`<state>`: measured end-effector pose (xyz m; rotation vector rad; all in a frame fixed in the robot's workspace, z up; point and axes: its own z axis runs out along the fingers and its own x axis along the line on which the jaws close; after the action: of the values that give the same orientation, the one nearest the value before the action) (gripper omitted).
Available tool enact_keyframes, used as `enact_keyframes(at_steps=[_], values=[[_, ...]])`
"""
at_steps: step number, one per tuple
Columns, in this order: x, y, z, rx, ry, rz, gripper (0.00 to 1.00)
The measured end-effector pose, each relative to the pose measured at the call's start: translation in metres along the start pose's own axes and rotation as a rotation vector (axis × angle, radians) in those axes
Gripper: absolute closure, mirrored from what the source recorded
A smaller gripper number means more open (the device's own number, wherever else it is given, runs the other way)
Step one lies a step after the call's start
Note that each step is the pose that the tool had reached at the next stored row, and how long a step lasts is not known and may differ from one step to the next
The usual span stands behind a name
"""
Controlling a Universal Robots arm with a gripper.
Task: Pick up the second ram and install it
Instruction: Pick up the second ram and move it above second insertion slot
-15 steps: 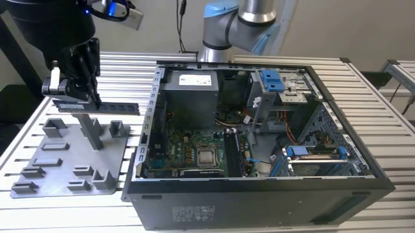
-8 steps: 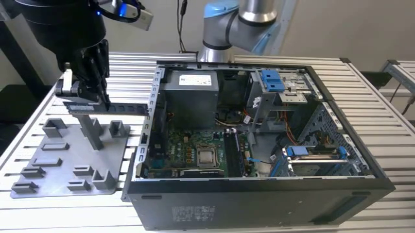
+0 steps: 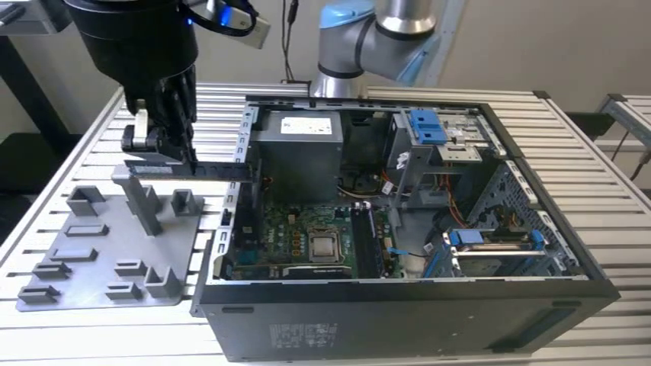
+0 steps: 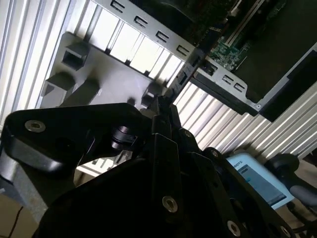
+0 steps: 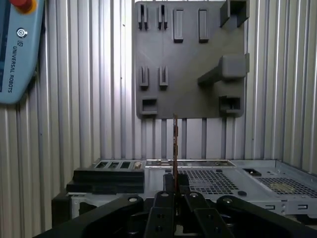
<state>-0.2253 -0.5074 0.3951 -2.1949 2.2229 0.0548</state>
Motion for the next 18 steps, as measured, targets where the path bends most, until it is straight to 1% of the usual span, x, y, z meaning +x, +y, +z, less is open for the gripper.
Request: enact_keyframes(at_steps=[11,18], values=[[-0.0005,-0.0343,-0.0004,-0.0012,0.0,0.0,0.86],[-0.0008,-0.0589,-0.0008,-0.0012,0.0,0.0,0.86]])
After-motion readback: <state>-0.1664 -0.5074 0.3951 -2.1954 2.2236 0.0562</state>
